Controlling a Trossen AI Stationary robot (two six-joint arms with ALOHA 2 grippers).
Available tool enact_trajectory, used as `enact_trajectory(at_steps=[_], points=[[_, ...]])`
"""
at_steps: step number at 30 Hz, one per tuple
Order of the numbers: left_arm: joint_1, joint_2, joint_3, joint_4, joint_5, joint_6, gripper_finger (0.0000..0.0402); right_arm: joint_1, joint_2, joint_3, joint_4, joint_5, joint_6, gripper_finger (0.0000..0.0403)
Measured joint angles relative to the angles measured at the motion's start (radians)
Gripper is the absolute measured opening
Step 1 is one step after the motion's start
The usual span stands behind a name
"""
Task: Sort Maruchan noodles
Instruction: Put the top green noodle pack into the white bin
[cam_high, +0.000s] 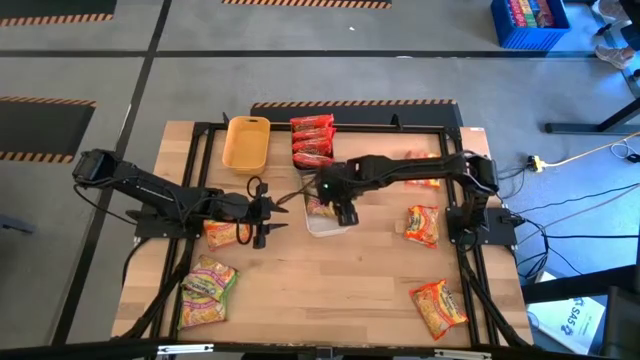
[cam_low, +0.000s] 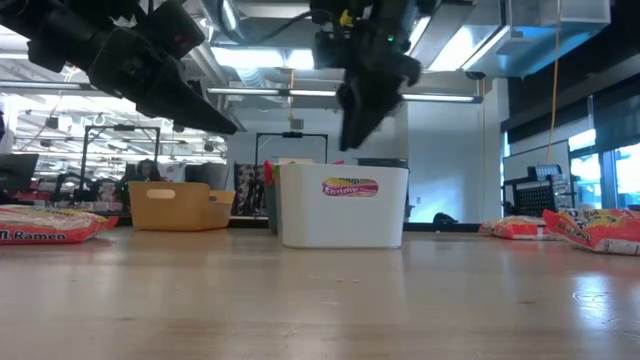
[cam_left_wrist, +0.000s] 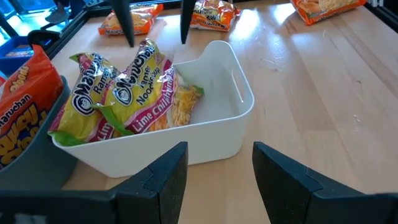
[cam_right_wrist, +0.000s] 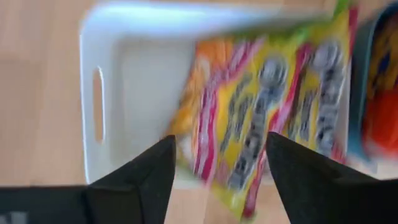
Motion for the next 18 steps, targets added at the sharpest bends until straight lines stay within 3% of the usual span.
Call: enact_trajectory(at_steps=[3, 12, 18], points=[[0.0, 0.0, 0.0, -0.003, 0.0, -0.002, 0.0174, 0.008, 0.0, -0.019, -0.042, 0.051, 0.053, 0.0218], [0.0, 0.0, 0.0, -0.003, 0.0, -0.008, 0.0174, 0.0, 0.0, -0.035, 0.079, 0.036, 0.099, 0.0196], [0.0, 0.0, 0.0, -0.003, 0.0, -0.007, 0.0174, -0.005, 0.0, -0.035, 0.052, 0.067, 0.216, 0.0195]])
